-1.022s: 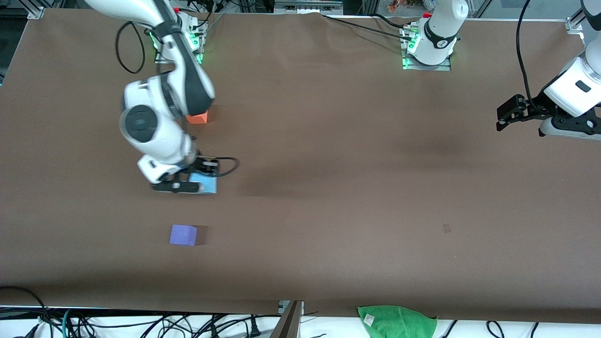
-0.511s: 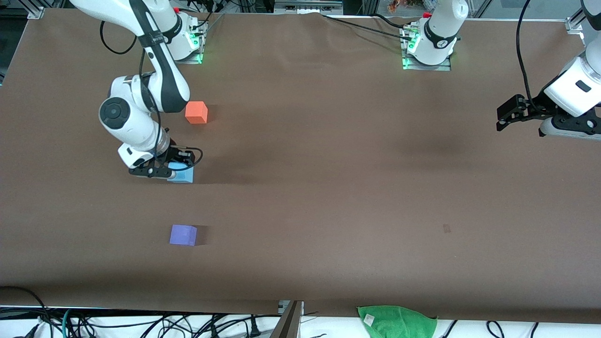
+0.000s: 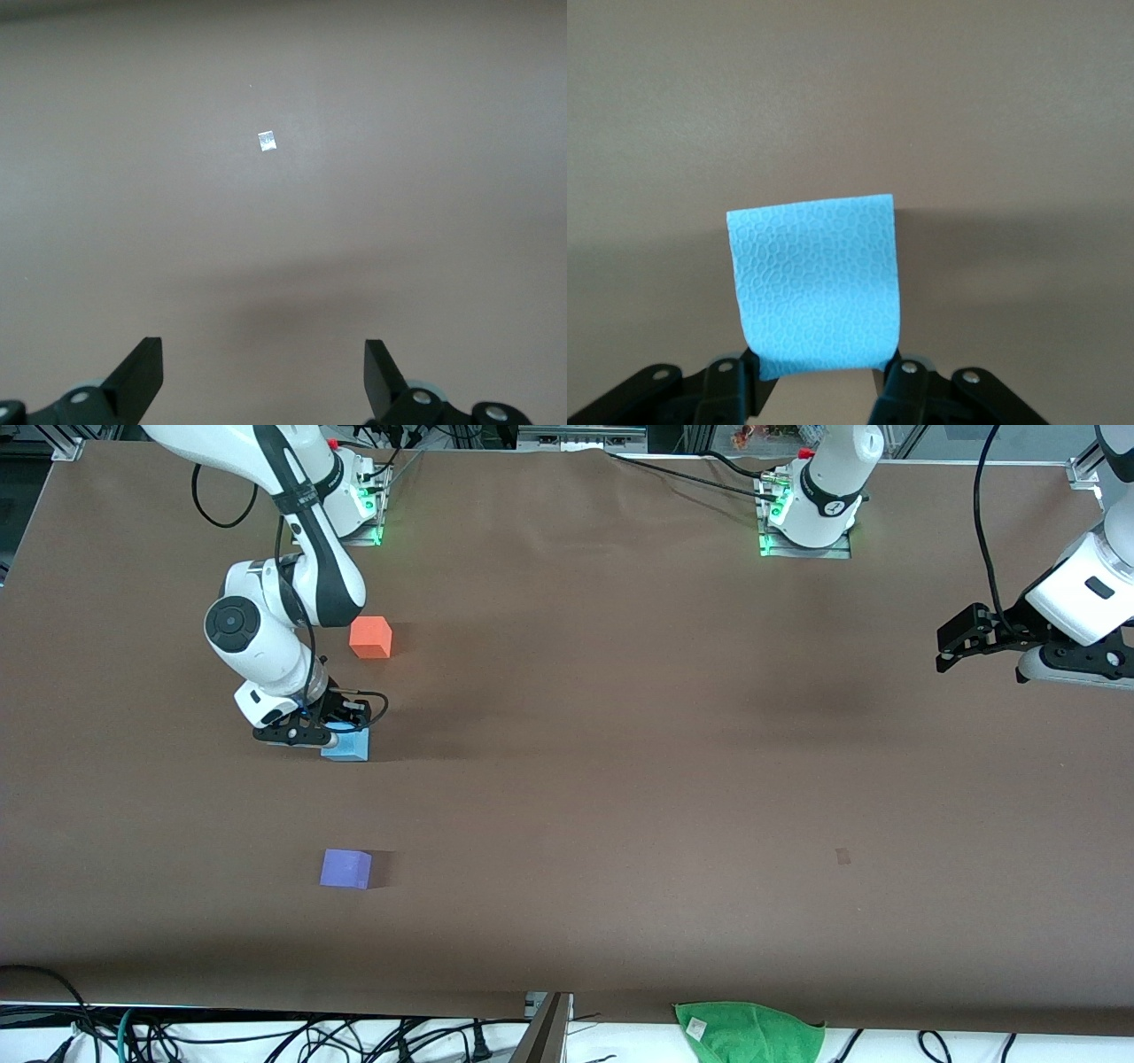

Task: Place blue block between orange and purple blocks
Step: 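Lower the blue cube between the orange and purple cubes, open the right gripper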

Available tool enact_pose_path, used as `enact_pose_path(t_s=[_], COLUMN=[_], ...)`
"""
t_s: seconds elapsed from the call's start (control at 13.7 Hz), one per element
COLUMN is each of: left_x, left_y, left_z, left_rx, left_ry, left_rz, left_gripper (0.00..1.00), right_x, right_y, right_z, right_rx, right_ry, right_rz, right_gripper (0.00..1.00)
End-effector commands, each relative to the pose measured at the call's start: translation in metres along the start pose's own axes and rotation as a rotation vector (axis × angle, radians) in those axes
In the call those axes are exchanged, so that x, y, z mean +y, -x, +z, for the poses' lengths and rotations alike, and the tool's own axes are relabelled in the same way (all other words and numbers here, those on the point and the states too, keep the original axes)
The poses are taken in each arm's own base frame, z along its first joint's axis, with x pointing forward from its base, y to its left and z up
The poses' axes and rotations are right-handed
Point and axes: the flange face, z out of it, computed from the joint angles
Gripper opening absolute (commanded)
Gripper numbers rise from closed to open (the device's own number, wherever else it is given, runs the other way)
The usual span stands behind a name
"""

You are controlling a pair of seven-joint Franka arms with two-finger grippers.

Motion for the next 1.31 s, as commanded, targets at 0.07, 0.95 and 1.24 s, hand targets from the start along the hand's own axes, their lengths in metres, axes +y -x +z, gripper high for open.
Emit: enact_pose_path(t_s=[0.07, 0.95, 1.24], left_x=[0.002, 0.004, 0.005], left_y=[-0.004, -0.004, -0.005], left_z=[-0.006, -0.007, -0.010], left_rx=[-0.003, 0.000, 0.006], left_ry=[0.006, 0.008, 0.008], left_rz=[-0.007, -0.006, -0.004], left_gripper=[1.00, 1.00, 1.00], right_x=[0.002, -0.005, -0.013], right_y=[0.019, 0.022, 0.006], right_z=[0.011, 0.029, 0.001], right_rx=[0.014, 0.023, 0.056], right_ry=[-0.012, 0.000, -0.024], right_rz=[-0.010, -0.037, -0.063], right_gripper=[0.34, 1.00, 1.00])
